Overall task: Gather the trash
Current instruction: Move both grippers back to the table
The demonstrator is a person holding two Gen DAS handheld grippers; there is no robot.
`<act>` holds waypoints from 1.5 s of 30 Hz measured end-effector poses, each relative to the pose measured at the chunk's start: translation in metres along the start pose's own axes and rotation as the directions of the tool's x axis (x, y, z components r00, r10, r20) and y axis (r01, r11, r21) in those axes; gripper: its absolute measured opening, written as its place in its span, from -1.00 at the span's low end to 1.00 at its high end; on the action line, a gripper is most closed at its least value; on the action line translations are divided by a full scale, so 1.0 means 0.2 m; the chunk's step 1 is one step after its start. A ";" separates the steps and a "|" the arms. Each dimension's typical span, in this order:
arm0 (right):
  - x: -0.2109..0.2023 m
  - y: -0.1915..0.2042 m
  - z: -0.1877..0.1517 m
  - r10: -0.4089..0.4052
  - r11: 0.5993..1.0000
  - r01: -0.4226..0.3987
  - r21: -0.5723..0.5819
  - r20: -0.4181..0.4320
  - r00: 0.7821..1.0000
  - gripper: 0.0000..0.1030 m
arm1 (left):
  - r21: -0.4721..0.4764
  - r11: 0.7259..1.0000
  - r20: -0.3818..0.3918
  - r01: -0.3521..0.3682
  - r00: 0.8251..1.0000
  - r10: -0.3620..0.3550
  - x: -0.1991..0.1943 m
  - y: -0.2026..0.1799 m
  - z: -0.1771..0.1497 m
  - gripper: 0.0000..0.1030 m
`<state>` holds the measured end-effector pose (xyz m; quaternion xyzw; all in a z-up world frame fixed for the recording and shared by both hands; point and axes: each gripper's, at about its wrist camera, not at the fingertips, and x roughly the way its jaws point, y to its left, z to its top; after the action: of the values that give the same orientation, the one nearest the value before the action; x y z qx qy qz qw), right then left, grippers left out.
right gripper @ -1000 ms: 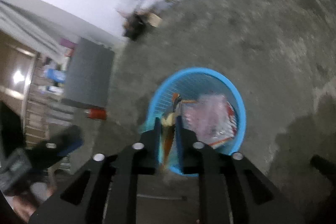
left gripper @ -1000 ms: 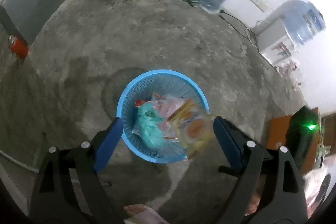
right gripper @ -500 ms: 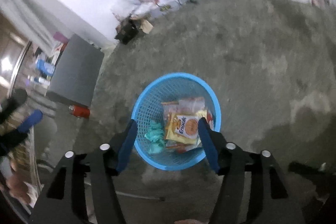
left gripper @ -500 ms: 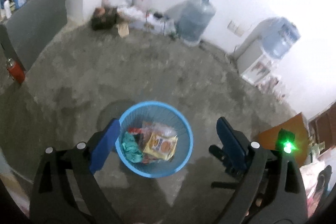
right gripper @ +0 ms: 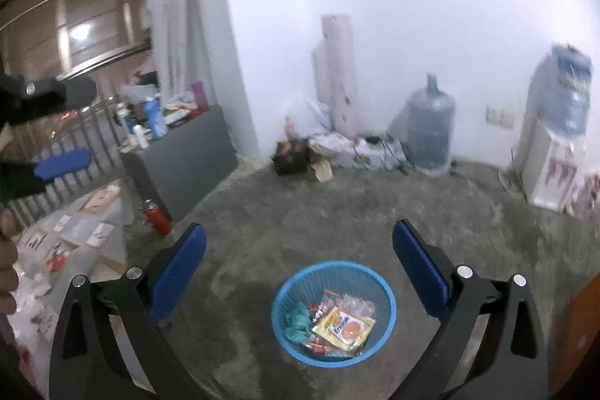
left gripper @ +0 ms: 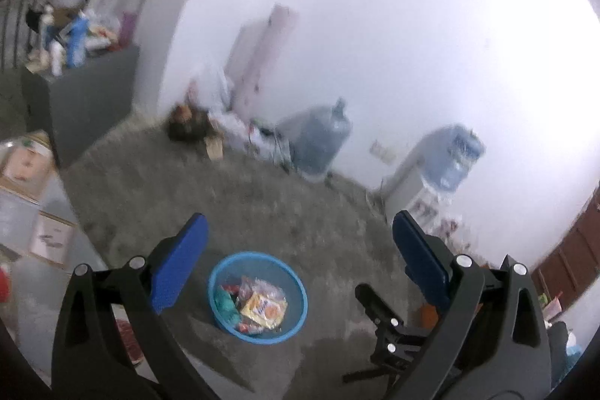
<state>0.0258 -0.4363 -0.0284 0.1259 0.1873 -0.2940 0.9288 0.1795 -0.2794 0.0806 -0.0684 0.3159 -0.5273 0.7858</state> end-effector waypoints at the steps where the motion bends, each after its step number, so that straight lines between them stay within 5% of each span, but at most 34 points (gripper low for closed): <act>1: -0.03 0.03 0.01 0.010 1.000 -0.010 -0.008 0.013 1.000 0.88 | -0.001 1.000 0.033 -0.010 0.999 0.010 -0.09 0.01 0.00 0.83; 6: -0.23 0.20 0.03 0.091 0.996 -0.089 -0.027 0.078 0.993 0.88 | 0.008 0.998 0.191 -0.064 0.980 0.061 -0.46 0.03 -0.01 0.83; 9: -0.33 0.30 0.03 0.128 0.992 -0.126 -0.020 0.098 0.987 0.88 | -0.020 0.996 0.303 -0.086 0.949 0.089 -0.70 0.06 -0.03 0.83; 14: -0.45 0.47 0.04 0.198 0.980 -0.199 -0.002 0.120 0.973 0.88 | -0.125 0.976 0.491 -0.177 0.844 0.216 -1.13 0.11 -0.09 0.83; 17: -0.52 0.56 0.05 0.250 0.966 -0.255 0.031 0.118 0.961 0.88 | -0.228 0.927 0.534 -0.298 0.758 0.375 -1.33 0.15 -0.16 0.83; 21: -0.61 0.69 0.02 0.308 0.951 -0.311 -0.003 0.146 0.940 0.88 | -0.277 0.888 0.542 -0.368 0.703 0.461 -1.54 0.22 -0.24 0.83; 24: -0.64 0.76 -0.01 0.335 0.942 -0.333 -0.033 0.133 0.933 0.88 | -0.288 0.858 0.519 -0.426 0.683 0.513 -1.67 0.26 -0.31 0.83; 30: -0.64 0.82 -0.05 0.386 0.921 -0.380 -0.080 0.076 0.919 0.88 | -0.275 0.794 0.418 -0.542 0.676 0.606 -1.93 0.40 -0.53 0.83; 34: -0.56 0.82 -0.10 0.450 0.891 -0.452 -0.053 -0.041 0.892 0.88 | -0.271 0.742 0.308 -0.614 0.675 0.671 -2.05 0.53 -0.73 0.83; 39: -0.48 0.90 -0.21 0.497 0.856 -0.514 -0.058 -0.185 0.848 0.88 | -0.262 0.746 0.174 -0.612 0.730 0.661 -2.06 0.65 -0.96 0.83; 45: -0.39 1.01 -0.34 0.518 0.823 -0.564 -0.064 -0.322 0.792 0.71 | -0.226 0.800 0.061 -0.556 0.812 0.581 -1.84 0.68 -1.08 0.83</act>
<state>0.0682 -0.2131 -0.0312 0.1429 0.3002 0.0224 0.9429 0.0745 0.1495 0.0057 -0.0814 0.3219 -0.2276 0.9154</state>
